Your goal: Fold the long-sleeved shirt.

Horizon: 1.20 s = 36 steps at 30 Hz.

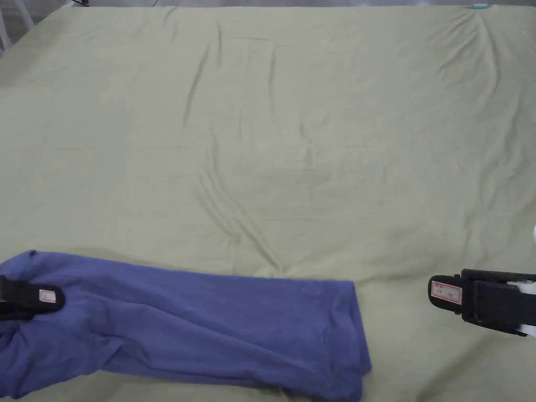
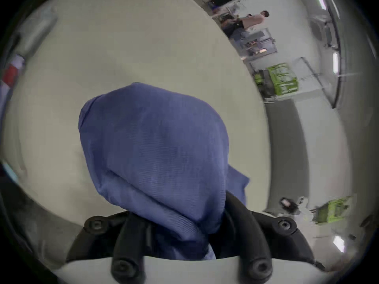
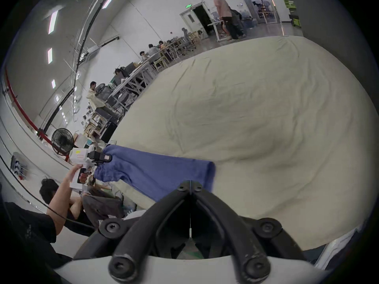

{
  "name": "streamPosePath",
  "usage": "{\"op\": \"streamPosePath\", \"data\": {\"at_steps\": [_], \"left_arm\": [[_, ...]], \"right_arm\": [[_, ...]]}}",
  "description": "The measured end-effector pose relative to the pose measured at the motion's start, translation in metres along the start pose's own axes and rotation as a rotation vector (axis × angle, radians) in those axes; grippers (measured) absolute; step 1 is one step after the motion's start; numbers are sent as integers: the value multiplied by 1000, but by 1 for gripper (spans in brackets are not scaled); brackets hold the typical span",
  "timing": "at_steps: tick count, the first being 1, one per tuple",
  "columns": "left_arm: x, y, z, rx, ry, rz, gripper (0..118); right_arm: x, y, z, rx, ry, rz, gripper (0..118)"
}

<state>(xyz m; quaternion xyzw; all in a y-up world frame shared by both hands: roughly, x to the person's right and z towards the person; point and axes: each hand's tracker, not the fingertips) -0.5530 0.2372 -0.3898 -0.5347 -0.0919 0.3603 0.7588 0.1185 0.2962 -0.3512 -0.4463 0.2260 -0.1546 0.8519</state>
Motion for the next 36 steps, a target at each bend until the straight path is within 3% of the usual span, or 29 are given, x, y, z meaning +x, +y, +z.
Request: {"op": "streamPosePath", "data": {"at_steps": [4,8,11,14,17,19,20,21,23,27,30,32,33,34,35,36], "left_arm": [[43,-14,-4,-17,109,-70,19],[133,-40,-41,-39,215,-264,19],[190,-60,-95,-65,233,-321,19],[233,-82,-171,-276,155,-457,19],[241,-97,-243,-364,159,-421,22],[240,-104,-279,-335,233,-420,35],[240,-107,-287,-318,238,-424,65],[240,-109,-290,-275,199,-386,87],[247,-115,-282,-261,109,-301,114],[271,-119,-234,-168,10,-340,115],[281,-117,-198,-171,-183,-286,114],[282,-116,-177,-204,-300,-248,110],[280,-114,-168,-203,-324,-241,95],[277,-114,-159,-188,-343,-246,64],[278,-114,-151,-125,-331,-286,7],[276,-115,-145,-66,-256,-349,0]], "right_arm": [[0,-5,-5,-33,-9,-13,0],[-1,-13,-3,-67,-57,25,0],[1,-14,4,-75,-72,29,0],[8,-15,10,-82,-98,34,0],[15,-18,17,-79,-111,20,0],[21,-21,21,-75,-109,-8,0],[23,-22,23,-73,-110,-17,0],[25,-23,25,-73,-113,-25,0],[30,-26,28,-74,-112,-32,0],[39,-30,28,-84,-108,-55,0],[48,-32,23,-83,-74,-121,0],[52,-31,22,-67,-60,-165,0],[55,-31,21,-64,-53,-183,0],[57,-31,21,-63,-46,-196,0],[59,-32,20,-62,-39,-210,0],[61,-32,21,-62,-34,-218,0]]}}
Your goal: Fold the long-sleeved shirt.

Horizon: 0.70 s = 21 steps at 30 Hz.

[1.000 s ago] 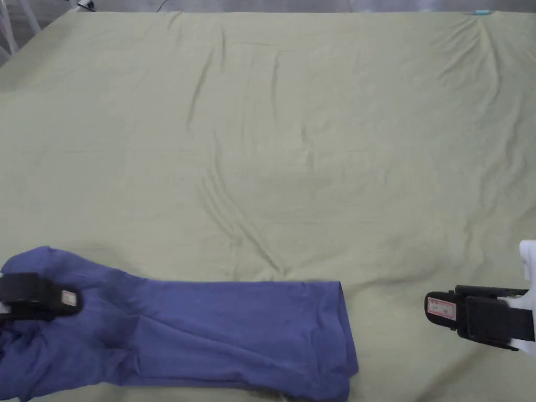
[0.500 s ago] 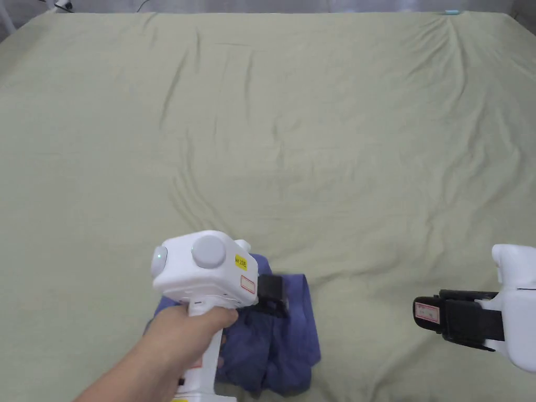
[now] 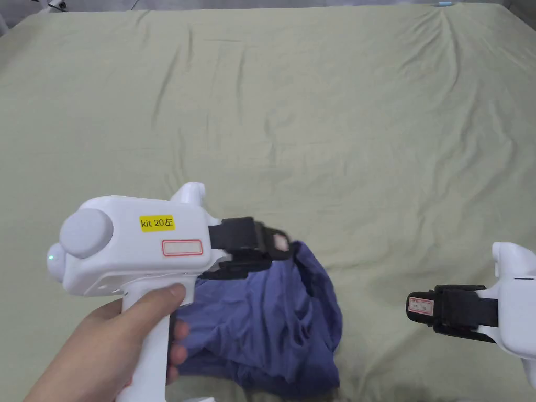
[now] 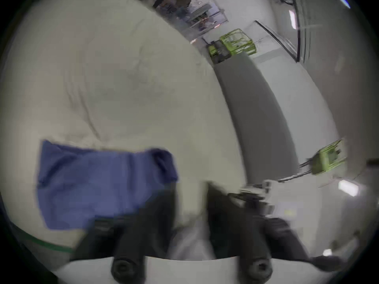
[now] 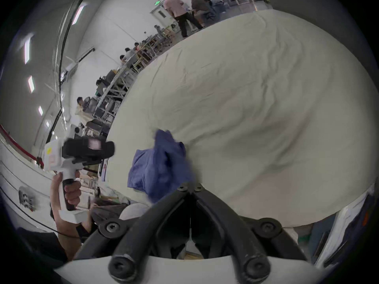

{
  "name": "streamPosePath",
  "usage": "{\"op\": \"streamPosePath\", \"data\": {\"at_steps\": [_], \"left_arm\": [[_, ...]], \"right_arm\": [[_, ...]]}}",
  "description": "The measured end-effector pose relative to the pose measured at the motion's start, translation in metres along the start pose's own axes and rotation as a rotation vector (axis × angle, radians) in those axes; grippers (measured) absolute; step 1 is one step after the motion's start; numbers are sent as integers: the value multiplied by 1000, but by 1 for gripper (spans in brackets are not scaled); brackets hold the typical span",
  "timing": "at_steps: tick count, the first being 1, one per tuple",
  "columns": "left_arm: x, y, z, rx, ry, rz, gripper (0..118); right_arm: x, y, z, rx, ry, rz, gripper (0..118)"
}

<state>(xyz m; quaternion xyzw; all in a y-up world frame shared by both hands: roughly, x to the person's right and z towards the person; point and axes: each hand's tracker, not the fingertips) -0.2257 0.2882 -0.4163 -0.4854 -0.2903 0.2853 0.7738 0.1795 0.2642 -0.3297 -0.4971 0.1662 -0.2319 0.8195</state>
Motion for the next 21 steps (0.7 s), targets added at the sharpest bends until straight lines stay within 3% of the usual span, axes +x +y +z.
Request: {"op": "streamPosePath", "data": {"at_steps": [2,4,10,15,17,21], "left_arm": [[-4,-9,-4,30,219,-77,0],[-10,-22,-27,-80,422,-167,0],[-6,-84,-139,-403,342,-268,0],[38,-101,-177,-368,456,-440,0],[45,-93,-171,-338,349,-380,0],[53,-83,-133,-338,3,-229,0]], "right_arm": [[2,-1,1,3,3,-13,0],[4,-1,4,6,7,-22,0],[2,-6,9,10,0,-29,0],[0,-6,15,18,-20,-13,0],[-1,-4,17,23,-23,-6,0],[-9,4,14,42,-19,2,0]]}}
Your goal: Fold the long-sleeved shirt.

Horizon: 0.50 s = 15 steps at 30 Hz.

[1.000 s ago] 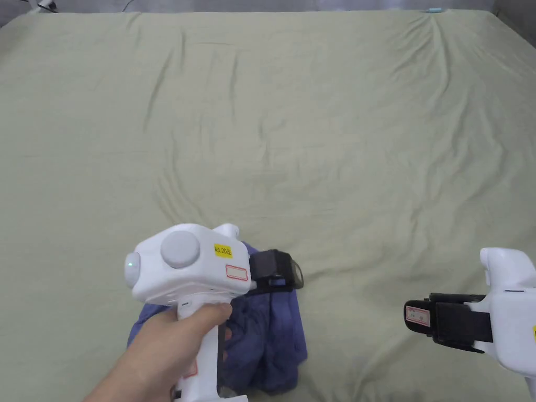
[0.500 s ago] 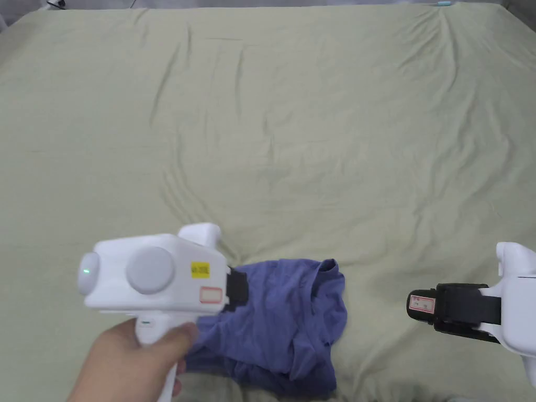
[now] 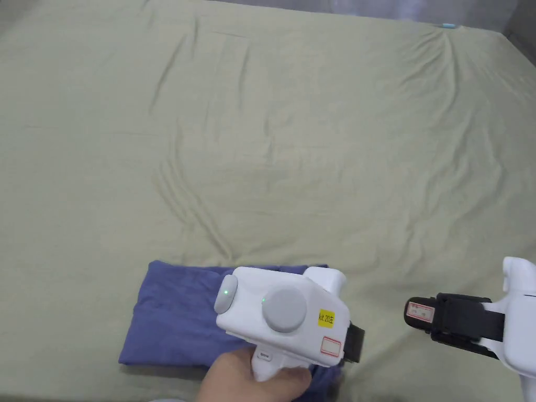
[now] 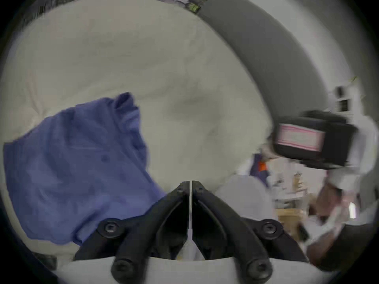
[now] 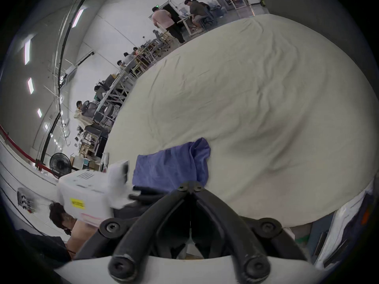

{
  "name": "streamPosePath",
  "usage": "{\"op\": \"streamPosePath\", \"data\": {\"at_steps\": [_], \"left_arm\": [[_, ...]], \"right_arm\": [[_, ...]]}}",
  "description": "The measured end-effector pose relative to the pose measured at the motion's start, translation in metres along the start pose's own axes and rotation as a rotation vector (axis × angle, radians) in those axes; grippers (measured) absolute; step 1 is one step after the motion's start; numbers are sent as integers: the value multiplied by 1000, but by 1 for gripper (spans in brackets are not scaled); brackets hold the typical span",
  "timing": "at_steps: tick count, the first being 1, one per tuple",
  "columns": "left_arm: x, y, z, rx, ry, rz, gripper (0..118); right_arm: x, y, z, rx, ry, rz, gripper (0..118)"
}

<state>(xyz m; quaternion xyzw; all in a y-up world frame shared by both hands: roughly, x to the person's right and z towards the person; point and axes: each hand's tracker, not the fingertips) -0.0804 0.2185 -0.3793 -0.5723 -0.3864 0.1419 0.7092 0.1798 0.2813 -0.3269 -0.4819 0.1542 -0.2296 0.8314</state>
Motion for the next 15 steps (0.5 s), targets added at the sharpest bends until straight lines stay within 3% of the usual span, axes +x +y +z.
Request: {"op": "streamPosePath", "data": {"at_steps": [3,6,10,12,15], "left_arm": [[-13,-8,50,81,-49,14,0],[-59,-15,107,179,-7,149,0],[-126,-27,170,292,262,266,0],[-150,-33,189,295,353,357,0],[-159,-43,202,366,283,428,0]], "right_arm": [[-16,7,-12,4,43,13,0],[-44,15,-40,-51,76,94,0],[-85,21,-95,-130,82,237,0],[-97,21,-122,-168,59,246,0],[-98,19,-162,-240,-27,245,0]]}}
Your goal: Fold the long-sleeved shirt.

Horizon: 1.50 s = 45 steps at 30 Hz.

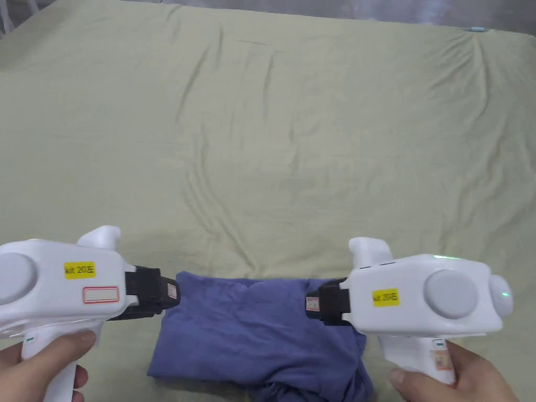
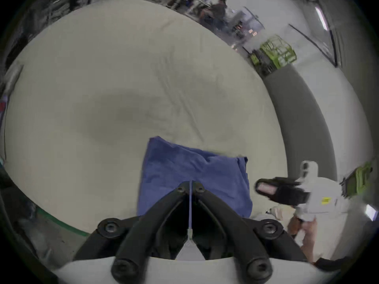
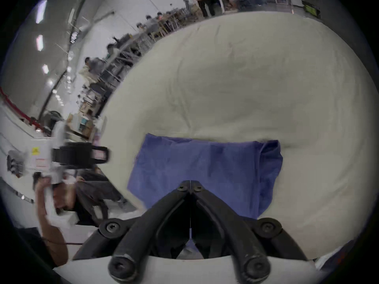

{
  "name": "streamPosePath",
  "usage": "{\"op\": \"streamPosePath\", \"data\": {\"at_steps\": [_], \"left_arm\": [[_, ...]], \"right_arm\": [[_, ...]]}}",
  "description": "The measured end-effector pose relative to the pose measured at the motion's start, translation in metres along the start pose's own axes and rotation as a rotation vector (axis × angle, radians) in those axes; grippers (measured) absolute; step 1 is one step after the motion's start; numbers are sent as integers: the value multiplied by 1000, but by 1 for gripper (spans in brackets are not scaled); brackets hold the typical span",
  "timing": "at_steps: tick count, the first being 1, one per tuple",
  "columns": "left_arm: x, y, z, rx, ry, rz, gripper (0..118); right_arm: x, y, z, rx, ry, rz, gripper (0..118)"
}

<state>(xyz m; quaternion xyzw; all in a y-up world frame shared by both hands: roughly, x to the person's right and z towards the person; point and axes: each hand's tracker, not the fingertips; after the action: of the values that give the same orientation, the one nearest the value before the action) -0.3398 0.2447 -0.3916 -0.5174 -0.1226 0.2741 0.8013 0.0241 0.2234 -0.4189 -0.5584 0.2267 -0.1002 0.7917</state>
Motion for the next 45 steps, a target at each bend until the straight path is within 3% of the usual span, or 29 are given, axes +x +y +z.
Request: {"op": "streamPosePath", "data": {"at_steps": [2,4,5,6,8,12,14,15,16,17,18,23,26,30,31,32,33,34,35,36,38,40,45], "left_arm": [[1,-2,0,-6,-3,-20,0],[6,-6,-5,-8,5,-32,0],[7,-7,-9,-11,11,-33,0],[8,-8,-14,-14,12,-33,0],[8,-8,-20,-25,10,-24,0],[6,-8,-26,-31,7,-18,0],[5,-7,-28,-33,16,-21,1],[0,-6,-29,-35,18,-28,18],[0,-6,-30,-31,26,-53,55],[-1,-6,-34,-45,43,-77,110],[-3,-6,-41,-62,50,-81,118],[-33,-7,-80,-207,109,-45,117],[-43,-12,-110,-319,70,-52,116],[-16,-12,-100,-237,152,-169,113],[-8,-14,-92,-186,210,-218,97],[-6,-15,-88,-164,253,-255,59],[-10,-14,-87,-176,185,-234,23],[-15,-13,-86,-194,0,-123,6],[-22,-13,-86,-197,-39,-47,6],[-19,-13,-86,-197,-9,-55,6],[-14,-11,-79,-153,65,-166,6],[-23,-3,-66,-136,-11,-61,6],[-56,25,-17,-81,-89,36,5]], "right_arm": [[6,-5,-29,-89,-162,41,0],[15,-19,-82,-261,-364,172,0],[22,-31,-94,-254,-303,160,0],[14,-31,-86,-101,-300,190,0],[-1,-23,-81,-181,-355,244,0],[-1,-20,-83,-192,-366,200,0],[6,-17,-78,-208,-326,142,0],[12,-15,-78,-207,-301,114,0],[18,-15,-78,-202,-273,89,0],[24,-14,-76,-196,-240,58,0],[30,-16,-72,-191,-210,26,0],[58,-19,-68,-166,-68,-100,0],[60,-23,-66,-154,-56,-101,0],[54,-25,-66,-143,-69,-95,0],[53,-26,-66,-140,-74,-94,0],[52,-26,-66,-136,-79,-93,0],[51,-27,-66,-133,-82,-93,0],[50,-27,-65,-130,-86,-93,0],[50,-27,-63,-127,-88,-95,0],[49,-27,-62,-124,-88,-105,0],[49,-25,-54,-125,-86,-194,0],[41,-23,-46,-107,-95,-284,0],[-18,-9,-51,-74,-97,-296,0]]}}
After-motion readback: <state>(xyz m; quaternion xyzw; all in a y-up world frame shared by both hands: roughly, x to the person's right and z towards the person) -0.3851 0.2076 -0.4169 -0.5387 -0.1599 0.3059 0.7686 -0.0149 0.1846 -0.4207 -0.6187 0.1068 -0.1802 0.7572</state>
